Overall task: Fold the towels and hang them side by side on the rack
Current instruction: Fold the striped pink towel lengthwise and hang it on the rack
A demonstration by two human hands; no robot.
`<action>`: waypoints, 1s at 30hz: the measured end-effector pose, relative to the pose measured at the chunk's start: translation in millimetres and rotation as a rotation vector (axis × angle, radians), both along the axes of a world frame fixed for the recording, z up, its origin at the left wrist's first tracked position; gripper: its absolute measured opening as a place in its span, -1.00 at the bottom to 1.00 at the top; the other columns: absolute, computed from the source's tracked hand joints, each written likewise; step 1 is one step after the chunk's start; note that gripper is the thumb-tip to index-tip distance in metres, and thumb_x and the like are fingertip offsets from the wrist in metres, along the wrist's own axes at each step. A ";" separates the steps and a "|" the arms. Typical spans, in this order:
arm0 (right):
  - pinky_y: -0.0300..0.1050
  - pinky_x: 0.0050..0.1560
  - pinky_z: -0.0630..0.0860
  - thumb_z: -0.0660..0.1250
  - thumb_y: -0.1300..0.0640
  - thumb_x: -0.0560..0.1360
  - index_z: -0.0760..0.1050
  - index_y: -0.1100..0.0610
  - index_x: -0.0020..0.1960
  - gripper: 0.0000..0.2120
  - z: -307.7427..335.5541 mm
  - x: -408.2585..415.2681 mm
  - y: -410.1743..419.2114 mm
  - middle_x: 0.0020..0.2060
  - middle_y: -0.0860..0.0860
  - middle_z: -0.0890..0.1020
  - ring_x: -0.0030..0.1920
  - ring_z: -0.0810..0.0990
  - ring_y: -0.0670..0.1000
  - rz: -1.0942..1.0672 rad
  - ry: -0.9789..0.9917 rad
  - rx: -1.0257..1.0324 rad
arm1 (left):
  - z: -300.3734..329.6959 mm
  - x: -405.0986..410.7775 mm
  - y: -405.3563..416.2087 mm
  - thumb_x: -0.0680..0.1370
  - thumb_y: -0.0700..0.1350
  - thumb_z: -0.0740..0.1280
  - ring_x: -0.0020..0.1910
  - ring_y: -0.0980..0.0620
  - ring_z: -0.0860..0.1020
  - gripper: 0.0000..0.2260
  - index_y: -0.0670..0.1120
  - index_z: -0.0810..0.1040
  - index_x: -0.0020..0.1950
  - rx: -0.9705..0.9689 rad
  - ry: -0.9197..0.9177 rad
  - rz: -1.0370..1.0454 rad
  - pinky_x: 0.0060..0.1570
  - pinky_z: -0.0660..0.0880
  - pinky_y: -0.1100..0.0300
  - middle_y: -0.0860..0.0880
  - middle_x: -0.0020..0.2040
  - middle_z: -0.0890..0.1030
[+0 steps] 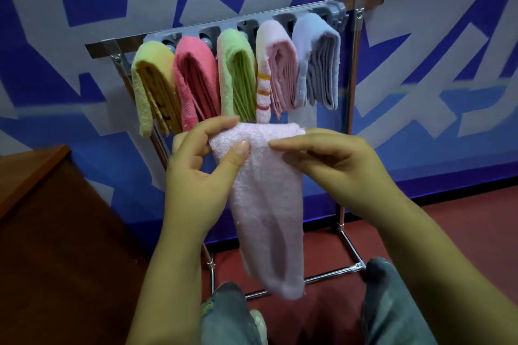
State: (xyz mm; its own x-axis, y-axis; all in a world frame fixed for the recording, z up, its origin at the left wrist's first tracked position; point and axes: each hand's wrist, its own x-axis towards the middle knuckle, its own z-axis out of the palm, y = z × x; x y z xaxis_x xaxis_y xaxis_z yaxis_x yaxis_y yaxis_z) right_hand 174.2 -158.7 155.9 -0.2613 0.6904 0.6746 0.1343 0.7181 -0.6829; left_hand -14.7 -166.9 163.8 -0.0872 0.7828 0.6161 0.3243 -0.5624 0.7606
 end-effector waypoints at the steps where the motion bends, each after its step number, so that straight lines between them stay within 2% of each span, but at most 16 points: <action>1: -0.20 0.01 0.56 0.31 0.35 0.45 0.53 -0.01 0.15 -0.63 -0.7 0.5 0.4 -0.07 -0.09 0.65 -0.01 0.61 -0.12 -0.017 -0.020 0.034 | 0.6 0.2 0.0 0.39 0.08 0.40 0.14 -0.03 0.54 -0.75 0.26 0.56 0.05 0.010 0.007 0.005 0.18 0.49 -0.12 -0.12 0.16 0.53; 4: -0.22 -0.01 0.54 0.31 0.35 0.45 0.58 0.01 0.10 -0.67 -2.1 4.5 1.3 -0.10 0.00 0.62 -0.04 0.59 -0.11 -0.046 -0.027 0.071 | 3.2 4.8 0.5 0.42 0.02 0.40 0.14 0.00 0.54 -0.78 0.25 0.57 0.04 0.062 0.003 -0.020 0.17 0.49 -0.06 0.00 0.11 0.58; 7: -0.21 0.11 0.47 0.36 0.17 0.45 0.57 -0.04 0.12 -0.74 -3.1 9.4 3.0 -0.02 0.00 0.47 0.02 0.50 -0.05 -0.138 -0.106 0.140 | 6.4 11.4 3.6 0.44 -0.13 0.42 0.04 0.08 0.59 -0.76 0.17 0.57 0.02 0.074 -0.081 -0.094 0.04 0.51 0.13 0.08 0.00 0.62; 10: -0.19 0.33 0.31 0.34 -0.04 0.42 0.53 -0.22 0.15 -0.69 -0.8 17.7 3.3 0.20 -0.11 0.29 0.24 0.34 -0.07 -0.199 -0.213 0.134 | 15.0 19.1 6.6 0.44 -0.21 0.39 -0.07 0.17 0.59 -0.76 0.09 0.56 0.02 0.068 -0.091 -0.153 -0.08 0.49 0.31 0.08 -0.06 0.63; 12: -0.24 0.42 0.22 0.36 -0.08 0.40 0.51 -0.30 0.13 -0.69 5.6 23.6 2.4 0.39 -0.15 0.19 0.42 0.21 -0.14 -0.121 -0.235 0.057 | 20.7 24.5 8.2 0.45 -0.24 0.38 -0.10 0.19 0.59 -0.77 0.05 0.55 0.02 0.055 -0.087 -0.203 -0.10 0.50 0.32 0.08 -0.07 0.62; 13: -0.27 0.42 0.22 0.40 -0.05 0.39 0.53 -0.29 0.10 -0.70 10.1 26.1 2.8 0.43 -0.15 0.20 0.44 0.19 -0.17 -0.062 -0.221 -0.005 | 22.8 27.3 9.0 0.45 -0.26 0.38 -0.10 0.20 0.59 -0.77 0.03 0.55 0.02 0.049 -0.094 -0.234 -0.11 0.50 0.32 0.06 -0.07 0.62; 14: -0.26 0.39 0.28 0.43 0.01 0.39 0.57 -0.24 0.06 -0.72 15.4 28.8 3.3 0.40 -0.13 0.29 0.42 0.26 -0.19 0.010 -0.180 -0.087 | 24.2 29.9 10.3 0.45 -0.27 0.38 -0.11 0.21 0.58 -0.77 0.01 0.55 0.01 0.044 -0.099 -0.264 -0.12 0.49 0.33 0.05 -0.07 0.62; 16: -0.23 0.25 0.45 0.45 0.16 0.38 0.64 -0.07 -0.01 -0.78 25.4 34.9 5.2 0.20 -0.05 0.56 0.25 0.50 -0.16 0.129 -0.089 -0.231 | 26.0 35.0 13.7 0.43 -0.27 0.37 -0.14 0.23 0.58 -0.78 -0.01 0.54 0.00 0.024 -0.099 -0.315 -0.14 0.49 0.35 0.09 -0.11 0.62; 18: -0.24 0.15 0.51 0.44 0.26 0.38 0.67 -0.03 -0.08 -0.78 33.9 41.9 7.0 -0.02 -0.06 0.69 0.06 0.62 -0.14 0.100 -0.119 -0.240 | 28.4 38.9 19.1 0.41 -0.27 0.37 -0.16 0.21 0.57 -0.78 -0.02 0.55 -0.01 -0.005 -0.104 -0.355 -0.15 0.51 0.33 0.13 -0.15 0.64; 21: -0.24 0.08 0.54 0.45 0.28 0.40 0.67 -0.11 -0.14 -0.73 45.7 49.9 10.5 -0.14 -0.16 0.71 -0.03 0.64 -0.13 -0.028 -0.166 -0.218 | 37.5 45.3 29.1 0.40 -0.27 0.39 -0.16 0.13 0.59 -0.76 0.02 0.57 -0.03 -0.061 -0.130 -0.386 -0.13 0.54 0.27 0.06 -0.15 0.66; 24: -0.21 0.02 0.57 0.42 0.25 0.41 0.67 -0.13 -0.18 -0.74 56.7 55.8 14.5 -0.19 -0.16 0.71 -0.10 0.63 -0.15 -0.139 -0.139 -0.220 | 49.7 57.9 39.2 0.46 -0.31 0.39 -0.16 0.09 0.61 -0.77 -0.04 0.54 0.03 -0.137 -0.101 -0.348 -0.16 0.55 0.28 -0.06 -0.13 0.65; 25: -0.21 0.02 0.58 0.42 0.23 0.42 0.67 -0.14 -0.18 -0.75 61.1 58.4 15.5 -0.21 -0.17 0.70 -0.11 0.63 -0.16 -0.183 -0.140 -0.225 | 53.8 63.1 42.6 0.47 -0.31 0.38 -0.16 0.11 0.60 -0.77 -0.05 0.53 0.05 -0.147 -0.076 -0.310 -0.16 0.55 0.30 -0.07 -0.13 0.64; 27: -0.33 -0.08 0.58 0.40 0.19 0.43 0.65 -0.15 -0.16 -0.78 71.2 66.5 17.6 -0.26 -0.21 0.67 -0.15 0.60 -0.22 -0.274 -0.155 -0.242 | 60.3 72.1 51.6 0.47 -0.30 0.39 -0.21 0.17 0.57 -0.78 -0.07 0.52 0.05 -0.144 -0.040 -0.233 -0.19 0.53 0.35 -0.03 -0.15 0.59; 30: -0.42 -0.18 0.47 0.38 0.15 0.46 0.64 -0.11 -0.08 -0.84 86.7 83.1 26.8 -0.26 -0.30 0.56 -0.17 0.51 -0.25 -0.391 -0.183 -0.262 | 63.3 88.8 63.9 0.47 -0.29 0.38 -0.21 0.19 0.54 -0.80 -0.01 0.51 -0.03 -0.111 -0.063 -0.160 -0.23 0.50 0.36 0.03 -0.15 0.57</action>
